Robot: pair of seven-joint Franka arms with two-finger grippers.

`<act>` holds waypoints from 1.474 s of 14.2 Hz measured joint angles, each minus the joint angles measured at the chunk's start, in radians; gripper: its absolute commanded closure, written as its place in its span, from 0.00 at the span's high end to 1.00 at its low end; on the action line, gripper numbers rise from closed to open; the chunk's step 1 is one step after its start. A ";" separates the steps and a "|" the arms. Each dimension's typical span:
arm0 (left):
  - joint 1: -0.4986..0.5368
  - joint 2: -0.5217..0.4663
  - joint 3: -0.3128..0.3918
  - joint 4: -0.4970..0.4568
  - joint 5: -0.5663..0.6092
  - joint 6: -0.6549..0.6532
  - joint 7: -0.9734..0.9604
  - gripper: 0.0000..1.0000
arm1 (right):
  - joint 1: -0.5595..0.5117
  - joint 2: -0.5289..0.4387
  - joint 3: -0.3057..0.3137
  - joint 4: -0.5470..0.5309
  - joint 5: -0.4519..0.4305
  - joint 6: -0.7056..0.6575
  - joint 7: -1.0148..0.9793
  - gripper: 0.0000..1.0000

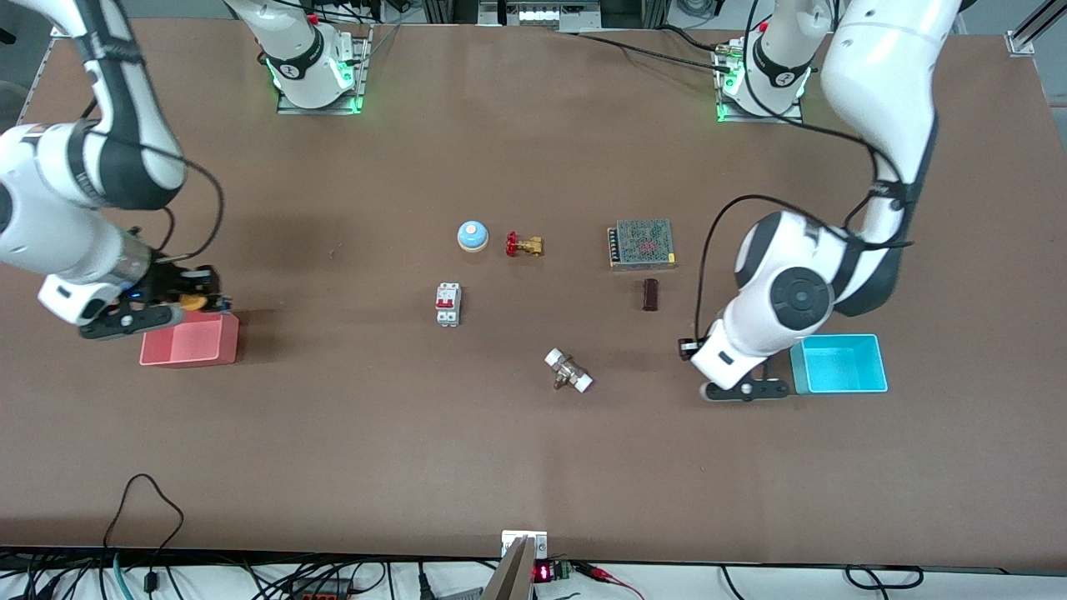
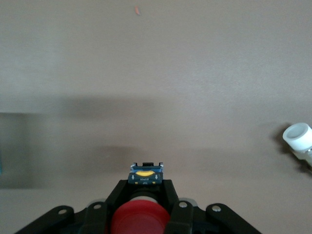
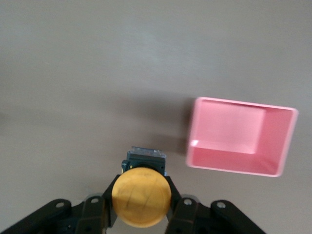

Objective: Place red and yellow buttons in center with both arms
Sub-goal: 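Lift the yellow button with the right gripper while the left gripper lifts the red, then lower both buttons onto the table and open both grippers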

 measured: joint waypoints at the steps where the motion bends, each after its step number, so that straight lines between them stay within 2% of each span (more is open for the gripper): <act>1: -0.004 0.018 0.000 0.000 0.000 0.025 -0.002 0.24 | 0.016 0.002 0.030 -0.003 0.000 0.000 0.066 0.17; 3: -0.009 0.048 0.000 -0.004 0.000 0.063 -0.006 0.24 | 0.083 0.013 0.057 -0.013 -0.027 0.005 0.200 0.17; 5: -0.013 0.064 0.000 -0.023 0.000 0.108 -0.026 0.25 | 0.158 0.040 0.061 -0.023 -0.079 0.027 0.329 0.17; 7: -0.019 0.070 0.000 -0.048 0.000 0.145 -0.041 0.25 | 0.214 0.080 0.062 -0.031 -0.095 0.070 0.444 0.17; 11: -0.024 0.077 0.000 -0.077 0.000 0.182 -0.047 0.31 | 0.260 0.174 0.061 -0.049 -0.155 0.213 0.564 0.17; 12: -0.024 0.077 0.000 -0.078 0.000 0.183 -0.047 0.44 | 0.260 0.193 0.059 -0.056 -0.162 0.244 0.567 0.17; 14: -0.024 0.079 0.000 -0.080 0.000 0.183 -0.047 0.90 | 0.259 0.223 0.055 -0.058 -0.186 0.269 0.567 0.17; 15: -0.024 0.080 0.000 -0.080 0.000 0.185 -0.048 1.00 | 0.258 0.230 0.053 -0.058 -0.202 0.272 0.568 0.17; 21: -0.024 0.084 0.000 -0.080 0.000 0.193 -0.048 1.00 | 0.257 0.239 0.047 -0.058 -0.244 0.277 0.568 0.17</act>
